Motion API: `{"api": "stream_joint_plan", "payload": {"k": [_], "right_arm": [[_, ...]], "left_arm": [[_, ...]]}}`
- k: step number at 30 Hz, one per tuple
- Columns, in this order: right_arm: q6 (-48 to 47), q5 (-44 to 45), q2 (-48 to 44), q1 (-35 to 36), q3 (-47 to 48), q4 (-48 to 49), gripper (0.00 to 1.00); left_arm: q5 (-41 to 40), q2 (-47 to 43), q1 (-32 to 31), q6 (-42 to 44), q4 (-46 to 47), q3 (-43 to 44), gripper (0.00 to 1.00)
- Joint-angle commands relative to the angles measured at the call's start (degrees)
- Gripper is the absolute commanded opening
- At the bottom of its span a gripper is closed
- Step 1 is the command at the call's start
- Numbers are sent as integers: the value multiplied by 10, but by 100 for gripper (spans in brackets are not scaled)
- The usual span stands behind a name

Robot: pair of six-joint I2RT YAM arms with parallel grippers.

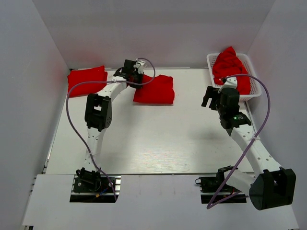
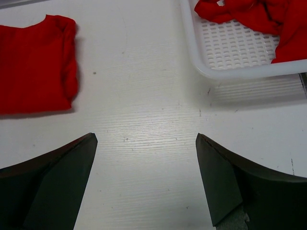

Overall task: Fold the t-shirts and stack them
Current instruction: Put the neatly folded tshirt into the corner of the board with the left arm

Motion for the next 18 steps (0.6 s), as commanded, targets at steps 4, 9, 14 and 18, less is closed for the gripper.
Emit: {"api": "stream_joint_plan", "payload": {"k": [4, 9, 14, 18], "right_arm": [[6, 20, -27, -3, -16, -6, 89], [1, 25, -30, -2, -13, -5, 89], [-1, 25, -29, -3, -9, 0, 89], [0, 24, -23, -2, -10, 10, 89]], "left_arm": [[27, -82, 35, 81, -88, 86, 0], [31, -95, 81, 96, -107, 104, 0], [45, -108, 117, 110, -113, 124, 0], [45, -113, 148, 130, -118, 149, 0]]}}
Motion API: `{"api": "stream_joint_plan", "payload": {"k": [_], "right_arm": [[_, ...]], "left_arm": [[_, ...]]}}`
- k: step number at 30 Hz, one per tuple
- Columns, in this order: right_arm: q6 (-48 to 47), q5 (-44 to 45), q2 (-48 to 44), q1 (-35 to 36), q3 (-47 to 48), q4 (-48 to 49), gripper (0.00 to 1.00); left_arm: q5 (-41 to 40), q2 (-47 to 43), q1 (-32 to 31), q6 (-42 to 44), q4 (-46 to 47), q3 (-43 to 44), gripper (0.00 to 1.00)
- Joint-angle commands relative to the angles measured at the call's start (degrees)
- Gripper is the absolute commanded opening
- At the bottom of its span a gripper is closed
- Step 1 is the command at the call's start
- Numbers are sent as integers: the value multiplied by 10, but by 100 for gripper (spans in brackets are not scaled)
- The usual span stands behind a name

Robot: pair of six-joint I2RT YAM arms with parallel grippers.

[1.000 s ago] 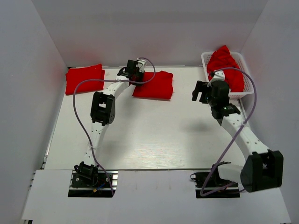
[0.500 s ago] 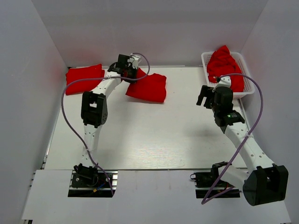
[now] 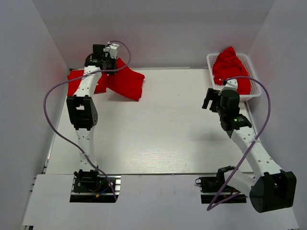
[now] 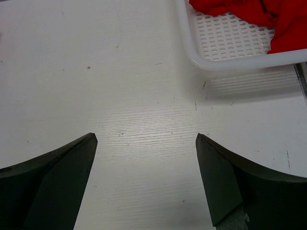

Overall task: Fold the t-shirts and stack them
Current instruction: Put the neatly folded tshirt into the corner of the board with the left arm

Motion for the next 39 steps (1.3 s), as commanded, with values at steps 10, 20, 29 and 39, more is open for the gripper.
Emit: {"api": "stream_joint_plan", "payload": {"k": [10, 20, 29, 39], "right_arm": [[4, 4, 25, -2, 11, 36, 89], [15, -18, 60, -1, 30, 52, 89], [16, -51, 85, 1, 60, 45, 89], [26, -77, 114, 1, 84, 50, 89]], "left_arm": [[18, -72, 61, 66, 6, 72, 0], [25, -94, 91, 61, 38, 101, 0], [32, -100, 115, 55, 58, 102, 0], [37, -94, 160, 55, 70, 74, 0]]}}
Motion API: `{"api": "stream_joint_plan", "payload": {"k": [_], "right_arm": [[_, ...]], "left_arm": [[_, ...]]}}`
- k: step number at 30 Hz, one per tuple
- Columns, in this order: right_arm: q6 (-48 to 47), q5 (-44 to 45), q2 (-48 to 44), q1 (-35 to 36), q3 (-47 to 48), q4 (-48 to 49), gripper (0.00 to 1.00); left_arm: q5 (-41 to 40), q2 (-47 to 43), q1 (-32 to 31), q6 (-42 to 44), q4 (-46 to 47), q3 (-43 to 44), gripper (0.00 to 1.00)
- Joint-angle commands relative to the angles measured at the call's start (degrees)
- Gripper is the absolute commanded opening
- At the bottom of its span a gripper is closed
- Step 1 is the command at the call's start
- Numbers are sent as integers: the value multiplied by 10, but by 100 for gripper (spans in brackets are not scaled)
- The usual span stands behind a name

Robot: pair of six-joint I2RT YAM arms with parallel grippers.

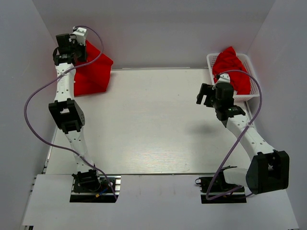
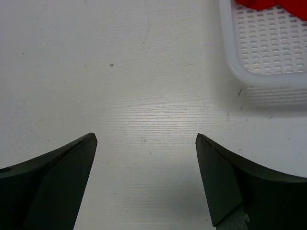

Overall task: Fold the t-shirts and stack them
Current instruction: Put the neatly folded tshirt into the corner of the board with the left arm

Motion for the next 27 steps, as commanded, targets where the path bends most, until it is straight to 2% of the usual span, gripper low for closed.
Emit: {"api": "stream_joint_plan", "payload": {"k": [1, 11, 12, 14, 15, 16, 18, 21, 27], "right_arm": [[7, -17, 10, -1, 33, 26, 89], [3, 6, 23, 0, 61, -3, 91], [1, 6, 26, 1, 64, -4, 91], [1, 10, 32, -1, 71, -17, 91], [-6, 12, 36, 1, 83, -20, 91], [-7, 18, 42, 0, 88, -34, 91], [-14, 30, 46, 0, 105, -49, 91], [-18, 29, 42, 0, 109, -58, 91], [-19, 22, 6, 2, 91, -58, 91]], "left_arm": [[8, -47, 17, 0, 39, -7, 0], [-35, 26, 47, 0, 81, -28, 0], [-42, 26, 47, 0, 114, -40, 5], [-100, 44, 47, 0, 136, -46, 51], [-148, 55, 47, -9, 127, -31, 86], [-171, 78, 47, -19, 122, 4, 100], [-223, 87, 47, -45, 115, 28, 100], [-236, 67, 47, -66, 132, 16, 100], [-204, 26, 36, -66, 118, -10, 100]]}}
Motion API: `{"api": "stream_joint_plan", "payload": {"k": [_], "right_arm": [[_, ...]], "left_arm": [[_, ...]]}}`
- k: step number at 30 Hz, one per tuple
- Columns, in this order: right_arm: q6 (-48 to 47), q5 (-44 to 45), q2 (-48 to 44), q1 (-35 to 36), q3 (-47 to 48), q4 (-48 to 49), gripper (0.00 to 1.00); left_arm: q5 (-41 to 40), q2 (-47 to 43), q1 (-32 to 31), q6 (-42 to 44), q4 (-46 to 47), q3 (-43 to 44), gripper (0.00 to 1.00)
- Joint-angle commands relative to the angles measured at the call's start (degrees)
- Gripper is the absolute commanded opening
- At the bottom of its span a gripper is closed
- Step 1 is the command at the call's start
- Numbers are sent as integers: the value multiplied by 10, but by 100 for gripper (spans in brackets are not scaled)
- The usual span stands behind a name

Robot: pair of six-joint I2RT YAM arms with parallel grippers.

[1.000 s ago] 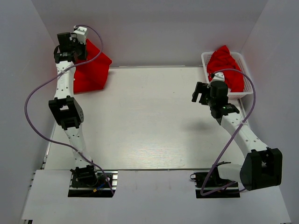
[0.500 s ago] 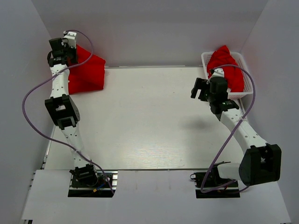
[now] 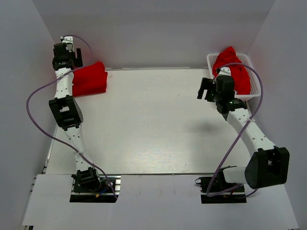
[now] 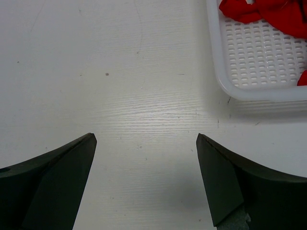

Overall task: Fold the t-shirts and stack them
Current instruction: Put the neatly folded tshirt into the corner of the board with the left arm

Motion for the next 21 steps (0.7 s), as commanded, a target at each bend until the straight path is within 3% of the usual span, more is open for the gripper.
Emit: {"api": "stream_joint_plan", "payload": {"k": [1, 6, 9, 14, 17, 21], "right_arm": [[-10, 0, -39, 1, 3, -1, 91], [-8, -4, -71, 0, -17, -12, 91], [-6, -11, -87, 1, -31, -19, 91], [2, -28, -113, 0, -54, -39, 91], [12, -34, -129, 1, -85, -49, 91], [37, -48, -148, -1, -118, -52, 91]], "left_arm": [[11, -71, -9, -11, 0, -10, 100], [137, -130, -19, -57, -51, -63, 100], [160, -187, -41, -83, -36, -173, 100], [165, -265, -133, -128, -12, -292, 100], [116, -302, -209, -155, -12, -364, 100], [92, -423, -285, -206, 13, -534, 100]]}}
